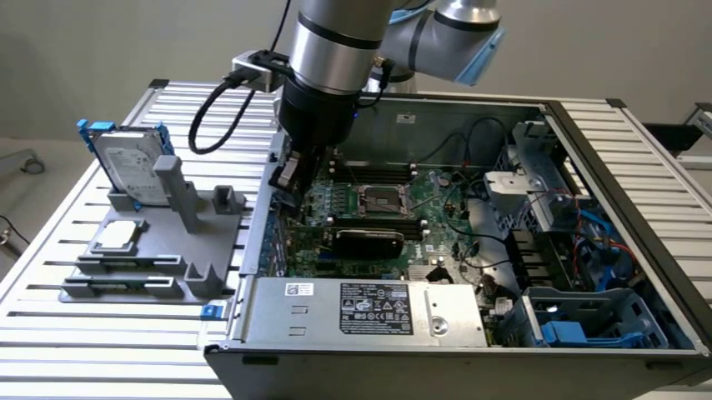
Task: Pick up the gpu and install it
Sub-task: 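Press down on the gpu until it lock into place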
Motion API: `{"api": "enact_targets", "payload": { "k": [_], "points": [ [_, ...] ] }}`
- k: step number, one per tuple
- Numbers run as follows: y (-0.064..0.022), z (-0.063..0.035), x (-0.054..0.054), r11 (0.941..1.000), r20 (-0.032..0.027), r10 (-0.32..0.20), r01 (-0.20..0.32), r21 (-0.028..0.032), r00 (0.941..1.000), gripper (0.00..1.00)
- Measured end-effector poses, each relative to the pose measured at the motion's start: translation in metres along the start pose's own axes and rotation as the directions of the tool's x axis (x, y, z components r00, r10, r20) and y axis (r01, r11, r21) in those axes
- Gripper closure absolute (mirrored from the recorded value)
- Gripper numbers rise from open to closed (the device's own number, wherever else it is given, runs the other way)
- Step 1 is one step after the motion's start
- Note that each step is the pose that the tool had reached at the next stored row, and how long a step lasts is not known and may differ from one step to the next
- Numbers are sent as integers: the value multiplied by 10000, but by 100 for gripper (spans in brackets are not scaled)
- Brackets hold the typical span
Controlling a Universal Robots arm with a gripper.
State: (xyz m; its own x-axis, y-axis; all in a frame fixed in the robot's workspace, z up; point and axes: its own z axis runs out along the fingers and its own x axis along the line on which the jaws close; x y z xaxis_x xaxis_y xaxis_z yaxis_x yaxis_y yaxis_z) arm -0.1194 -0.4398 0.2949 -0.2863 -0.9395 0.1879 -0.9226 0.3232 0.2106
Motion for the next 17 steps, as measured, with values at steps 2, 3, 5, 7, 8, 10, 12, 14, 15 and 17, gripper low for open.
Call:
{"api": "enact_targets", "payload": {
  "k": [2,3,5,7,8,10,12,14,15,17],
  "points": [
    [1,0,-1,10000,18,86,-86,-18,10000,89],
    [1,-1,-2,9999,26,133,-133,-26,9999,89],
    [1,-2,-2,9998,41,218,-218,-43,9998,89],
    [1,-2,-2,9995,55,296,-296,-58,9995,89],
    [1,-2,-3,9994,62,336,-336,-66,9994,89],
    [0,-1,-3,9991,75,410,-410,-81,9991,89],
    [-1,1,-4,9988,89,474,-473,-92,9988,89],
    [-5,1,-5,9985,98,534,-533,-105,9985,89],
    [-6,2,-5,9983,103,565,-564,-110,9983,89],
    [-11,3,-7,9980,110,623,-622,-121,9980,89]
  ]
}}
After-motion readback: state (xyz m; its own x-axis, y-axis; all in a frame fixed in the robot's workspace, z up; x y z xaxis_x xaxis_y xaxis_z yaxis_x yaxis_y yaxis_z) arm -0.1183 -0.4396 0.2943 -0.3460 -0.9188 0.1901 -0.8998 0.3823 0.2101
